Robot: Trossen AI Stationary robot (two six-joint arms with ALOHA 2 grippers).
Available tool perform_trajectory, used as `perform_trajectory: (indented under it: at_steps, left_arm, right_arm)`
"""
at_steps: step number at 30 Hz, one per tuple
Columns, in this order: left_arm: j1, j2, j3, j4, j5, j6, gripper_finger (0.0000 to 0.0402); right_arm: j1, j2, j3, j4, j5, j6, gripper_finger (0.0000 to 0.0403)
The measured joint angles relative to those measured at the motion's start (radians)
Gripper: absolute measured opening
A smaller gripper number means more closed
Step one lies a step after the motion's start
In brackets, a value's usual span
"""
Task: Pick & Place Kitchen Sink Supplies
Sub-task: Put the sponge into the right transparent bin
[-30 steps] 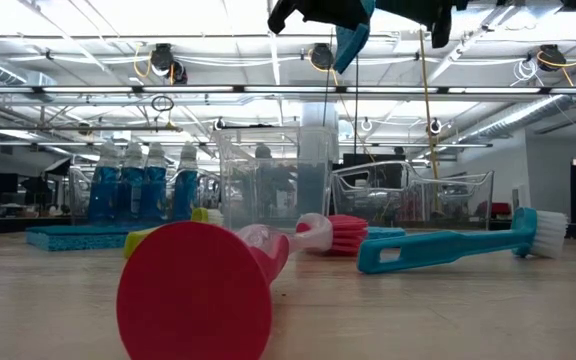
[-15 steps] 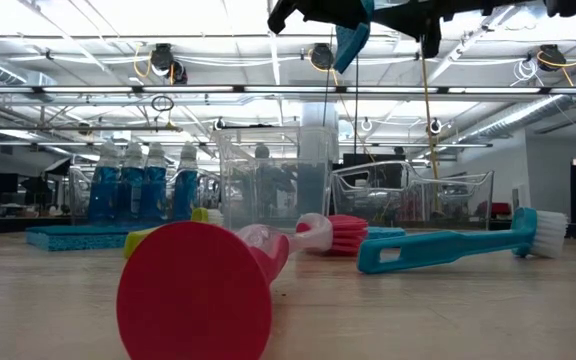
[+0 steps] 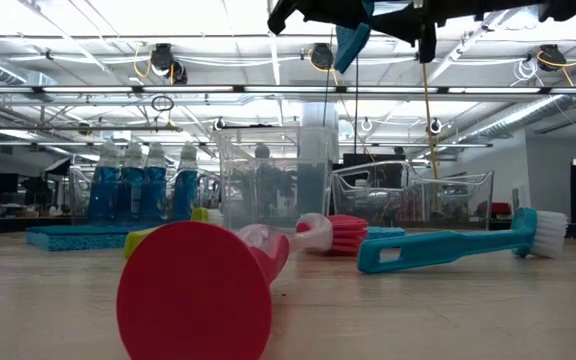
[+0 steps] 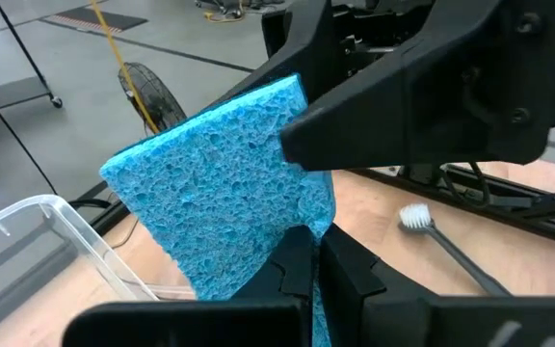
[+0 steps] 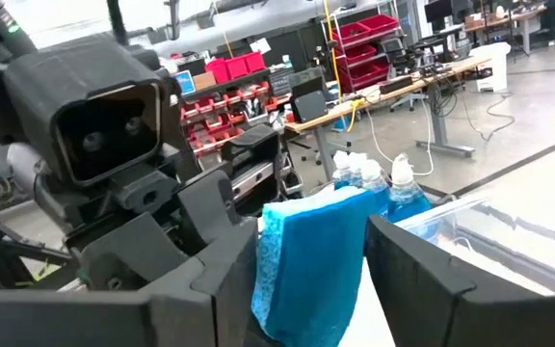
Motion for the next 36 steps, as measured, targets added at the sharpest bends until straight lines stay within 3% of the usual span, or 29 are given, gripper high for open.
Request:
perform_trajectory:
  at_steps: [17,36]
  left_arm:
    - [0.0,0.001,-0.002,0.018,0.0,0.014,0.0004]
    - [-0.022,0.001,-0.002,0.016,0.013,-0.003,0.0032]
  right_arm:
    - [-0.007,0.005,0.0,-0.014,-0.037,0.003,0.0009]
    - [-0.012,-0.019,0.0,-0.066,-0.052,-0.019,0.0001]
